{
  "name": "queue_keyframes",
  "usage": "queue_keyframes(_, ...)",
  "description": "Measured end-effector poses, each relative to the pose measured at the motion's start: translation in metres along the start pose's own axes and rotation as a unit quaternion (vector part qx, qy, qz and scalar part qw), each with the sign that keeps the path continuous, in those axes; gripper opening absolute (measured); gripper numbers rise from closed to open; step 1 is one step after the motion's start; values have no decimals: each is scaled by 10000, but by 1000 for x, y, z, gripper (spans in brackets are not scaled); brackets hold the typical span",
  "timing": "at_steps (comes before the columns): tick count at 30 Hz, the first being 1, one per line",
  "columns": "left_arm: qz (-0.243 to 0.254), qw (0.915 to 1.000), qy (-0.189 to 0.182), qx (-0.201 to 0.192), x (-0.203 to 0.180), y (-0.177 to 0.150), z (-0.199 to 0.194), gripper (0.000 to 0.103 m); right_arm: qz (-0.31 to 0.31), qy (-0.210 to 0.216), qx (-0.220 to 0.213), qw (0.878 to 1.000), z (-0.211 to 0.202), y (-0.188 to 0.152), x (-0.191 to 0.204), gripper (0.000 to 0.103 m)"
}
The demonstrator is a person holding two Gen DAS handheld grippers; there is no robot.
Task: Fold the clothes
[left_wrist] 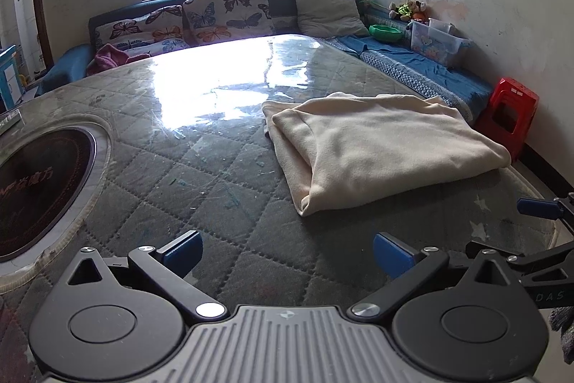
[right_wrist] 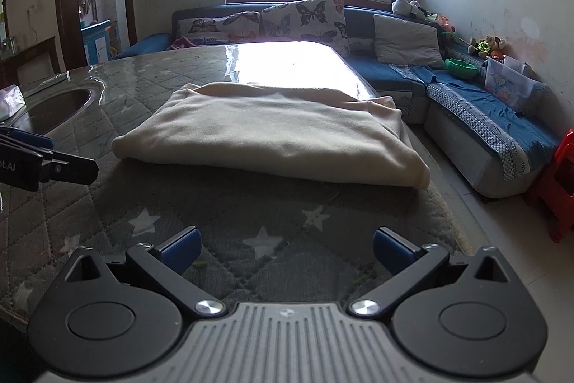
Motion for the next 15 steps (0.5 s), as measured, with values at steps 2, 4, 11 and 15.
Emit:
queue_keyframes(2, 8, 10000, -5, 2, -1, -2, -2, 103, -3, -7, 48, 10000, 0, -2, 0, 103)
queue_keyframes(4, 19, 10000, -8, 9, -2, -3, -2, 103, 26, -13, 57, 10000, 0, -4, 0, 103)
queue_keyframes(11, 33, 10000, -42, 60, -6, -8, -3, 103, 191, 4, 117, 9997, 1, -6, -2, 103)
queue_keyframes(15, 53, 9999, -53, 96, -9, -11, -3, 103, 230, 5, 177, 9996, 3, -5, -2, 103)
Point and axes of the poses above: each gripper's, at about its wrist camera, not at the fingertips, and z roughly the way its jaws point, x to its left, y to its top, the point moved 3 cm from there along z, roughly the way its jaws point, and after that the axes turned 4 degrees about z, right-handed, at the moved point
